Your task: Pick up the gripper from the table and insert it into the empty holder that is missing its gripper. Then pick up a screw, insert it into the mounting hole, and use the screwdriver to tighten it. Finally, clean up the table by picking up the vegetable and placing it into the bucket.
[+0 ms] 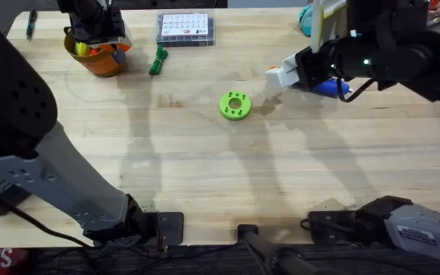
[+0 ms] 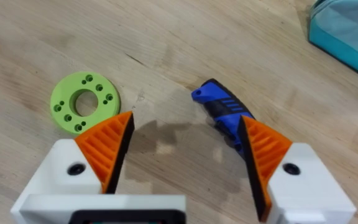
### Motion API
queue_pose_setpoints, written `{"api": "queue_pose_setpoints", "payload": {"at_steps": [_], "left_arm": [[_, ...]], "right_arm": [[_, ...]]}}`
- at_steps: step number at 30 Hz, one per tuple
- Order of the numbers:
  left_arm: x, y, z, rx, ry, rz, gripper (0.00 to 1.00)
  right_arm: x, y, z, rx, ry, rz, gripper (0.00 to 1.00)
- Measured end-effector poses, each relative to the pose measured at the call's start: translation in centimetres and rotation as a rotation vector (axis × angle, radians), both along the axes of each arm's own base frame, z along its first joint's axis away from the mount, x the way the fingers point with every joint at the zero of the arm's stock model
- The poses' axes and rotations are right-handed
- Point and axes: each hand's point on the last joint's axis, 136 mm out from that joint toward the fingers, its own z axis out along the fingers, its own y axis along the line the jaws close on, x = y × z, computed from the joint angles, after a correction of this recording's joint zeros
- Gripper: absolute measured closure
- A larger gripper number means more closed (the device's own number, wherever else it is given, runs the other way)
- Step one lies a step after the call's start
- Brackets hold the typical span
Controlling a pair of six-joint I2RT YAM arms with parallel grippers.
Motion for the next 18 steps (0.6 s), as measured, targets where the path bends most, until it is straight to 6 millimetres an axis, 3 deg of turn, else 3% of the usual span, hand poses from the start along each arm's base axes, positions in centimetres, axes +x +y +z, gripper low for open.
{"api": "queue_pose_setpoints", "payload": {"at_steps": [4,5,7,8,11,15,18], "left_arm": [[-0.1,-1.2,-0.8,-0.047,0.021,-0.05,0.781],[0.2,-3.0,-1.1,-0.065,0.026,-0.11,0.781],[0.4,-4.6,-1.1,-0.06,0.027,-0.161,0.781],[0.8,-7.3,-1.0,-0.033,0.02,-0.252,0.781],[1.7,-10.3,-0.7,0.045,-0.006,-0.348,0.781],[2.1,-9.6,-1.2,0.062,-0.009,-0.326,0.781],[2.1,-8.9,-2.8,0.061,0.026,-0.292,0.814]], "right_arm": [[-0.2,-0.1,-0.2,-0.004,0.009,0.0,0.013],[-0.3,-0.1,-0.2,-0.005,0.014,0.0,0.013],[-0.3,-0.1,-0.3,-0.005,0.014,0.0,0.013],[-0.3,-0.1,-0.3,-0.006,0.014,0.0,0.013],[-0.3,-0.1,-0.3,-0.005,0.014,0.0,0.013],[-0.3,-0.1,-0.3,-0.005,0.014,0.0,0.013],[-0.3,-0.1,-0.3,-0.006,0.014,0.0,0.013]]}}
